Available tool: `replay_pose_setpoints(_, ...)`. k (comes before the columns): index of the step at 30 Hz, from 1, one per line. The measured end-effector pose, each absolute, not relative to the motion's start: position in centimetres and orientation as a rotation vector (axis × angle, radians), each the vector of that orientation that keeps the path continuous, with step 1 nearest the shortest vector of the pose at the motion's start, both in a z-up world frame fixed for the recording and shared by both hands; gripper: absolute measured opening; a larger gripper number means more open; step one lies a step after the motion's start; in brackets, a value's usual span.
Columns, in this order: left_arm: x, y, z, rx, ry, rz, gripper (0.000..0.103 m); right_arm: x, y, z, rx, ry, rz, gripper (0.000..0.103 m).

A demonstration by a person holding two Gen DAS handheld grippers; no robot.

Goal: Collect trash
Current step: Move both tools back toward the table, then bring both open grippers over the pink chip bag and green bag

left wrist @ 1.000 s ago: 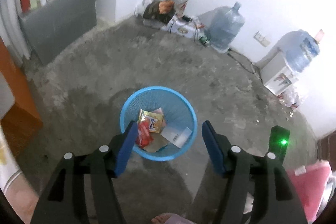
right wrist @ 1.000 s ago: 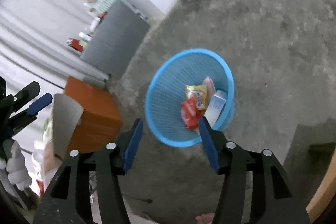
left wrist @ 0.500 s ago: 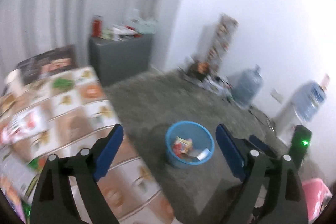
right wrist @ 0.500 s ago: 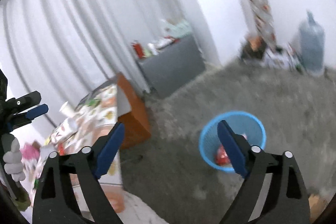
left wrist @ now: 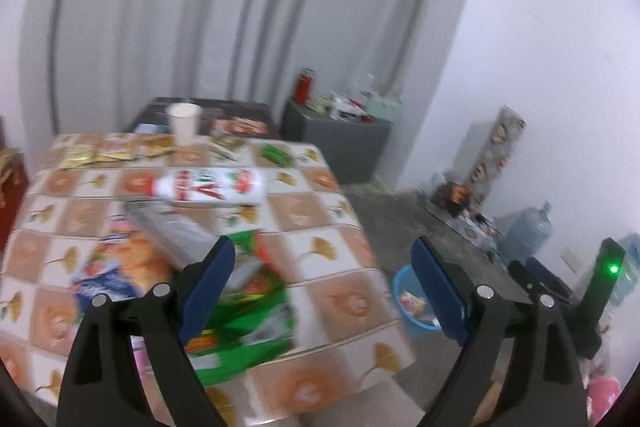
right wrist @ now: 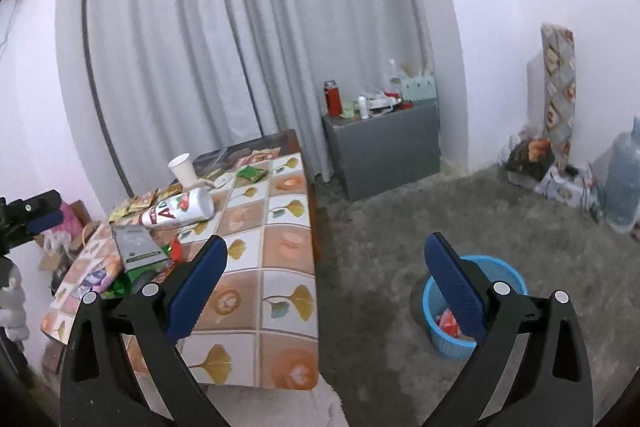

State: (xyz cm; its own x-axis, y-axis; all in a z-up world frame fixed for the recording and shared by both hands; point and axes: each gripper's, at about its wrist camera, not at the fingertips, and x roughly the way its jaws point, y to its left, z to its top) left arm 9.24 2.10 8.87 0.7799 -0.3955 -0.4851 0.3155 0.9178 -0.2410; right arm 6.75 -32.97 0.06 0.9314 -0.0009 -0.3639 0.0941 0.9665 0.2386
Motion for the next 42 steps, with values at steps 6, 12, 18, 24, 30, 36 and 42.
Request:
replay_pose_setpoints(6,6.2,8.0,8.5,-0.158,0.512,-0.244,0.091,7.3,-30.1,0.9,0.280,0.412,0.061,0.095)
replay_pose_setpoints(12,5.3,11.3,7.1,-0.159,0.522,-0.165,0.091,8.2,-27.4,0.7,0.285,0.480,0.158,0.095)
replay_pose_setpoints(18,5.5,13.1,5.5,-0.197,0.550,-0.148,0.091,8.7,-25.3,0.7,0.263,0.522,0.216,0.095)
replay_pose_setpoints(24,5.9,14.2,4.0,-0.239,0.577,-0.153,0.091,10.2,-23.5,0.2,0.270,0.575,0.275,0.095)
replay_pose_setpoints(30,6.7,14.8,3.6,-0.279,0.580,-0.202,0.091,11.6,-21.5,-0.2,0.268,0.620,0.316,0.095)
replay_pose_setpoints(36,8.6,14.7,3.2,-0.337,0.611,-0.280,0.091,13.0,-19.7,-0.1,0.270,0.644,0.369,0.095)
replay_pose_setpoints(42,11.8,14.4,3.7,-0.478,0.643,-0.402,0.087,14.7,-18.9,0.9,0.290,0.630,0.396,0.095)
